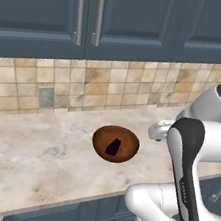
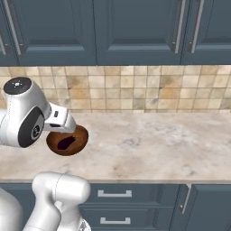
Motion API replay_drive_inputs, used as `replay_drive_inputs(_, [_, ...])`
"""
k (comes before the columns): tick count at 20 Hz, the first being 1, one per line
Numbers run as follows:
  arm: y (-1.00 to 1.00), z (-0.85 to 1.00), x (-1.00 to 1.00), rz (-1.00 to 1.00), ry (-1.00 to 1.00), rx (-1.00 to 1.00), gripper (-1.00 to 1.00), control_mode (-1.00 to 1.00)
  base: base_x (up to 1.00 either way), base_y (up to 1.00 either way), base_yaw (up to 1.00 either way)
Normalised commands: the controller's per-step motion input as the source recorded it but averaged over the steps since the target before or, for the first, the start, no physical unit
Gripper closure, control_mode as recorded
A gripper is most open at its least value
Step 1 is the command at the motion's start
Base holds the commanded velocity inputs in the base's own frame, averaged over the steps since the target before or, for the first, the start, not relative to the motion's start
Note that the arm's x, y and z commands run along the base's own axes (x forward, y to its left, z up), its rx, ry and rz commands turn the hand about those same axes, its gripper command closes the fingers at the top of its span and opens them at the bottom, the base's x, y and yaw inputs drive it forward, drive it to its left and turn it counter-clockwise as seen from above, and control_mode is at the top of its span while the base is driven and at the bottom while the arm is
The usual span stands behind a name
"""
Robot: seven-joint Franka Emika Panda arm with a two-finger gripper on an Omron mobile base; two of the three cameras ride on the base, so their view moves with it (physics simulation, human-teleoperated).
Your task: Place the fish on the plate and place the eggplant on the same plate.
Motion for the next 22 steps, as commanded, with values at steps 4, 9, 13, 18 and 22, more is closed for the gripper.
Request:
replay_drive_inputs(4, [0.0, 0.0, 0.0, 0.0, 0.0, 0.0, -1.0, 1.0, 0.0, 0.0, 0.0])
replay_drive_inputs(9, [0.06, 0.0, 0.03, -0.01, 0.0, 0.0, -1.0, -1.0, 0.0, 0.0, 0.0])
replay_drive_inputs(13, [0.27, -0.16, 0.4, -0.09, 0.0, 0.0, -1.0, -1.0, 0.0, 0.0, 0.0])
replay_drive_inputs(18, [0.45, -0.22, 0.58, -0.14, 0.0, 0.0, -1.0, -1.0, 0.0, 0.0, 0.0])
replay_drive_inputs(22, [0.06, -0.49, 0.45, -0.09, 0.0, 0.01, -1.0, -1.0, 0.0, 0.0, 0.0])
